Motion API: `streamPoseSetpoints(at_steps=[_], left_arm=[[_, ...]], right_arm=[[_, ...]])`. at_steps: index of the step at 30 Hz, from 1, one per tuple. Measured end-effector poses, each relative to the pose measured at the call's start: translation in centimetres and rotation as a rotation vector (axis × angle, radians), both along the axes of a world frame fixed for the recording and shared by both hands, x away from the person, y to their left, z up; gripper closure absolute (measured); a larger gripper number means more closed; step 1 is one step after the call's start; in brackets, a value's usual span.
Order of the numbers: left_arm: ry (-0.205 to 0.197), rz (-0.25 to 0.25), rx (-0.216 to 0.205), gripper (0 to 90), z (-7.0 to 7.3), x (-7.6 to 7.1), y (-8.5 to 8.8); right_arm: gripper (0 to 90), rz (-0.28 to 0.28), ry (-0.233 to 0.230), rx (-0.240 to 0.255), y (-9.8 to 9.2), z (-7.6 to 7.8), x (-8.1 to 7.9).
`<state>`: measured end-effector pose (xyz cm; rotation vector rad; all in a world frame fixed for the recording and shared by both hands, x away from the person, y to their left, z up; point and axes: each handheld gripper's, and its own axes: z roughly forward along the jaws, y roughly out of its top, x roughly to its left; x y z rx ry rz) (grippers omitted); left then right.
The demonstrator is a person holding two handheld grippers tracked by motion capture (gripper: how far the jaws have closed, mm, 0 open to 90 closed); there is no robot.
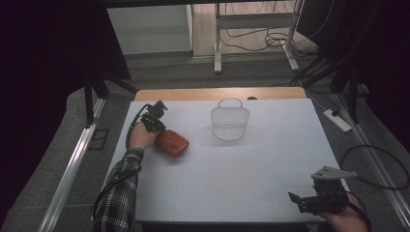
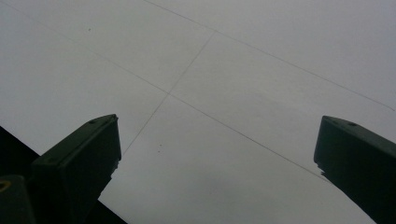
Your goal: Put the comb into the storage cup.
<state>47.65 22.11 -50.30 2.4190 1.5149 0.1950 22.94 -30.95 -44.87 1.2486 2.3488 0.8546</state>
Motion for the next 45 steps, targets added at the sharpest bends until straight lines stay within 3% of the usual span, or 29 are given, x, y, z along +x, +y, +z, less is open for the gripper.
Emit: streamPoseSetpoints(at_steps=[12, 22, 38, 45], left_arm=[[-0.010, 0.024, -0.038, 89.2, -0.5, -2.7, 2.5], [-0.011, 0.021, -0.069, 89.2, -1.1, -5.5, 3.5], [-0.028, 0.027, -0.118, 89.1, -0.9, -9.5, 3.1], [-0.032, 0.027, -0.133, 89.1, -0.7, -10.6, 2.9]], right_arm=[[0.9, 0.000, 0.004, -0.009, 0.1, 0.0, 0.1], [1.1, 0.004, 0.006, -0.010, 0.2, 0.0, 0.2], [1.4, 0.010, 0.001, -0.016, 0.3, 0.0, 0.1], [1.5, 0.014, 0.000, -0.021, 0.4, 0.0, 0.1]])
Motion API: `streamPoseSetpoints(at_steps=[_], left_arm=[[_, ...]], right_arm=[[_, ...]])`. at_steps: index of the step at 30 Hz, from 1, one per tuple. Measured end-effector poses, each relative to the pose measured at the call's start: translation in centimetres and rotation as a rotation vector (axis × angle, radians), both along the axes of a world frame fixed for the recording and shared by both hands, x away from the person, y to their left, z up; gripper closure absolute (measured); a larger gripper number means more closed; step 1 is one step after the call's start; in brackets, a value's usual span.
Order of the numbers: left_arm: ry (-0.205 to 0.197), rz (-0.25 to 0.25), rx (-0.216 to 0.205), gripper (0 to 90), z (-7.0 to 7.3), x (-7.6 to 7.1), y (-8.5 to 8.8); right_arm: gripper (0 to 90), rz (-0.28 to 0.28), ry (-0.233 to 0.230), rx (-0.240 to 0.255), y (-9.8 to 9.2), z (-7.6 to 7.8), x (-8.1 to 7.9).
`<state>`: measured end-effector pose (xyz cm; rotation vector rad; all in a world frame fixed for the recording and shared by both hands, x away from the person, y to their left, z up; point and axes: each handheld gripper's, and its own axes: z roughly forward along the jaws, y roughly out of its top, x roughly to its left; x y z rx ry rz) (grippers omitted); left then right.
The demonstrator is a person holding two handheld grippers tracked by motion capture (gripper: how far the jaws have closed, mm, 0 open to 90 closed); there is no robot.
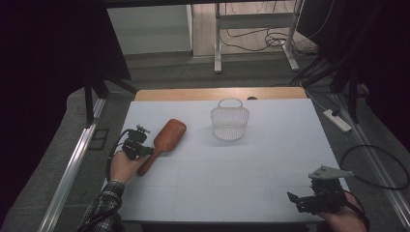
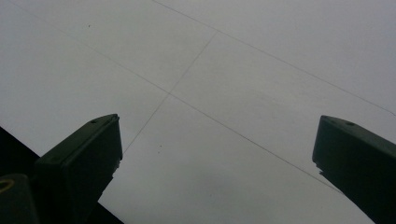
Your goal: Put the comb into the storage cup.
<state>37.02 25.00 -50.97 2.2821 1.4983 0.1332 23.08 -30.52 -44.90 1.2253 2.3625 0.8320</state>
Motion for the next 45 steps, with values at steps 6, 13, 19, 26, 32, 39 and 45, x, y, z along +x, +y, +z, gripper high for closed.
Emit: streamPoseSetpoints(at_steps=[6, 13, 19, 26, 32, 39, 45], left_arm=[[0.004, -0.015, 0.014, 89.1, 0.0, -0.4, -0.7], [-0.019, -0.001, 0.009, 89.0, 0.5, -0.7, -0.3], [-0.070, 0.021, -0.042, 84.7, 2.0, -2.1, 0.7], [-0.089, 0.029, -0.078, 71.8, 2.7, -3.4, 1.5], [-0.114, 0.020, -0.060, 50.1, 3.3, -3.8, 1.3], [-0.112, 0.016, -0.056, 17.2, 3.6, -3.4, 0.7], [-0.101, -0.013, -0.045, 2.8, 3.7, -3.0, -0.1]], right_arm=[[1.5, 0.003, -0.002, -0.003, 0.0, 0.0, 0.0], [1.6, 0.001, -0.003, -0.002, 0.0, 0.0, 0.0], [1.6, 0.003, -0.004, -0.004, 0.0, 0.0, 0.0], [1.6, 0.003, -0.005, -0.006, 0.1, 0.0, 0.0], [1.6, 0.004, -0.005, -0.007, 0.1, 0.0, 0.0], [1.6, 0.005, -0.005, -0.010, 0.1, 0.0, 0.0], [1.6, 0.005, -0.005, -0.010, 0.1, 0.0, 0.0]])
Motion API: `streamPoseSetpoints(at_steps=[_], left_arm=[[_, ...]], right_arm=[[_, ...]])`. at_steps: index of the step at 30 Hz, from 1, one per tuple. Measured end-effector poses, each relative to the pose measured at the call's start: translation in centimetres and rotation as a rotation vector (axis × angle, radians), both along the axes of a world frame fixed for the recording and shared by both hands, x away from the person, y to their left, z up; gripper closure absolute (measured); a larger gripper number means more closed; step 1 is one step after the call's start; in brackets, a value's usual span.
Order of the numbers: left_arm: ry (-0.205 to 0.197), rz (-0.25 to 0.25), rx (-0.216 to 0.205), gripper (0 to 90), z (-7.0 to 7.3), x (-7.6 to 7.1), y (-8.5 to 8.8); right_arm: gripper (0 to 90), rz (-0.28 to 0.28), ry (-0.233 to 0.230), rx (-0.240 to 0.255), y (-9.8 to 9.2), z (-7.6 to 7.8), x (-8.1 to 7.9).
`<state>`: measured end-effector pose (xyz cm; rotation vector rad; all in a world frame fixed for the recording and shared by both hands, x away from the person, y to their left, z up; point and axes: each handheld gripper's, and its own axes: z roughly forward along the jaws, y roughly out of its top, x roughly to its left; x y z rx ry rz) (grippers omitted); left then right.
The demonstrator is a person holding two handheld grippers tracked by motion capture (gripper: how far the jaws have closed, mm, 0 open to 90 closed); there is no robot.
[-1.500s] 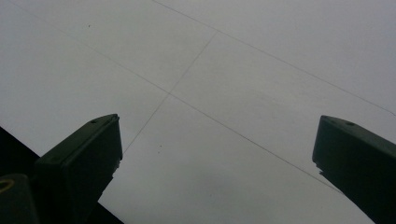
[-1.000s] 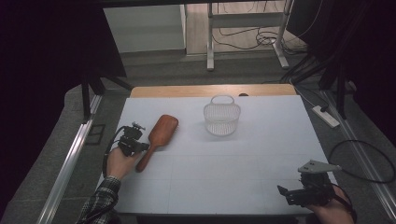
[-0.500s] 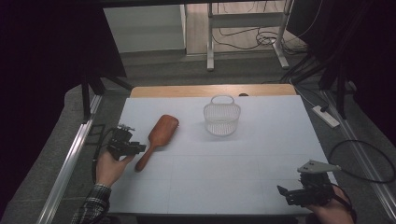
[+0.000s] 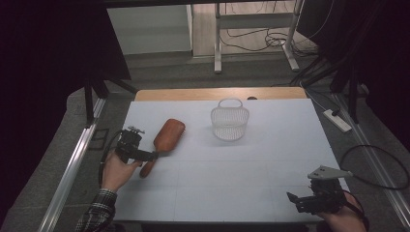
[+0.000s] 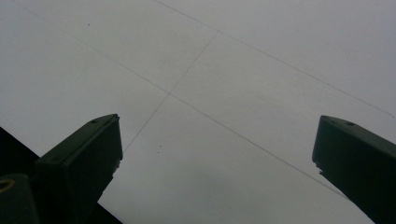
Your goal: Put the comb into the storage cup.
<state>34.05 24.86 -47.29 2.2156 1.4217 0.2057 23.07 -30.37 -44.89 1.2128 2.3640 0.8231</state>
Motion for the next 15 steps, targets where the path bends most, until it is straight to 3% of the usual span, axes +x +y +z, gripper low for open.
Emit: streamPoseSetpoints(at_steps=[4, 15], left_arm=[[0.002, -0.020, -0.003, 0.0, 0.0, 0.4, -0.6], [0.007, -0.049, 0.045, 0.0, -0.4, 1.2, -1.8]], right_arm=[[1.6, 0.000, 0.002, -0.002, 0.0, 0.0, 0.0], [1.5, -0.001, 0.003, -0.002, 0.0, 0.0, 0.0]])
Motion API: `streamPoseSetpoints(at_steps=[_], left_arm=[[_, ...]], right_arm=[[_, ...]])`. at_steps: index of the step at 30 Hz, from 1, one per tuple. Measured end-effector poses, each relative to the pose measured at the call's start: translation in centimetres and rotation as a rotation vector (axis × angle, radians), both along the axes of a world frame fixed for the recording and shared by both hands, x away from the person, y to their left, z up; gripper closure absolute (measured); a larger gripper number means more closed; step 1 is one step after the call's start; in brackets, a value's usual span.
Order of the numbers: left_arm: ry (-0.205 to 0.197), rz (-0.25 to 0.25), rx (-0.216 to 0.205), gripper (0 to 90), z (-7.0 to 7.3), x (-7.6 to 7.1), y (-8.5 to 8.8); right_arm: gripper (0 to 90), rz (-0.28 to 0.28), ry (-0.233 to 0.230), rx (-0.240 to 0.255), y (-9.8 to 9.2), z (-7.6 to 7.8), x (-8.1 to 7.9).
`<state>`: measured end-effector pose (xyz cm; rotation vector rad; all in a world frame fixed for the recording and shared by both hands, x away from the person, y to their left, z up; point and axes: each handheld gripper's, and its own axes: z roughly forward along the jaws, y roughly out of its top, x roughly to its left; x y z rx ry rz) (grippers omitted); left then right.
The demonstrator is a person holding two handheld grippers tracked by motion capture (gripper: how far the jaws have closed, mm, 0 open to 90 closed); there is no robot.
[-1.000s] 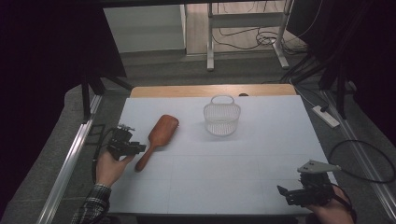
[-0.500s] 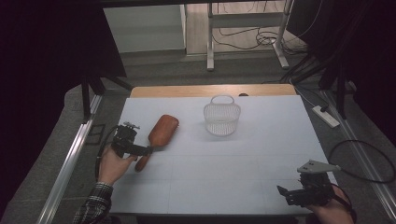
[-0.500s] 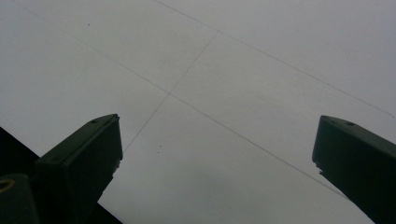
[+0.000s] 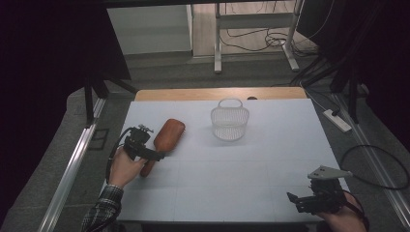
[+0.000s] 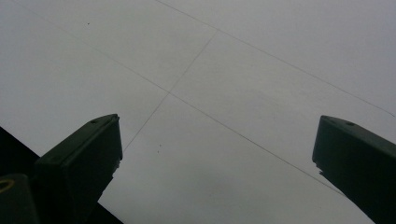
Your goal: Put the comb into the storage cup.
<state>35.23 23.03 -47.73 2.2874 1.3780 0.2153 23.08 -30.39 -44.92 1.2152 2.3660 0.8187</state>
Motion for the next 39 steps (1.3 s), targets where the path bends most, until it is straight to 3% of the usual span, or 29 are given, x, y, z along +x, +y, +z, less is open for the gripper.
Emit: streamPoseSetpoints(at_steps=[19, 24, 28, 31, 39], left_arm=[[0.069, -0.035, 0.077, 0.0, -3.4, 0.8, -1.1], [0.073, -0.031, 0.096, 0.0, -3.6, 0.9, -1.2], [0.077, -0.029, 0.076, 0.0, -3.5, 0.9, -1.2], [0.059, -0.030, 0.098, 8.1, -3.3, 0.8, -1.3], [0.034, -0.017, 0.092, 40.2, -3.1, 0.8, -1.1]], right_arm=[[1.5, 0.004, -0.001, -0.003, 0.0, 0.0, 0.0], [1.5, 0.006, 0.000, -0.004, 0.0, 0.0, 0.0], [1.5, 0.007, -0.001, -0.006, 0.1, 0.0, 0.0], [1.5, 0.006, -0.001, -0.006, 0.1, 0.0, 0.0], [1.5, 0.006, -0.002, -0.007, 0.1, 0.0, 0.0]])
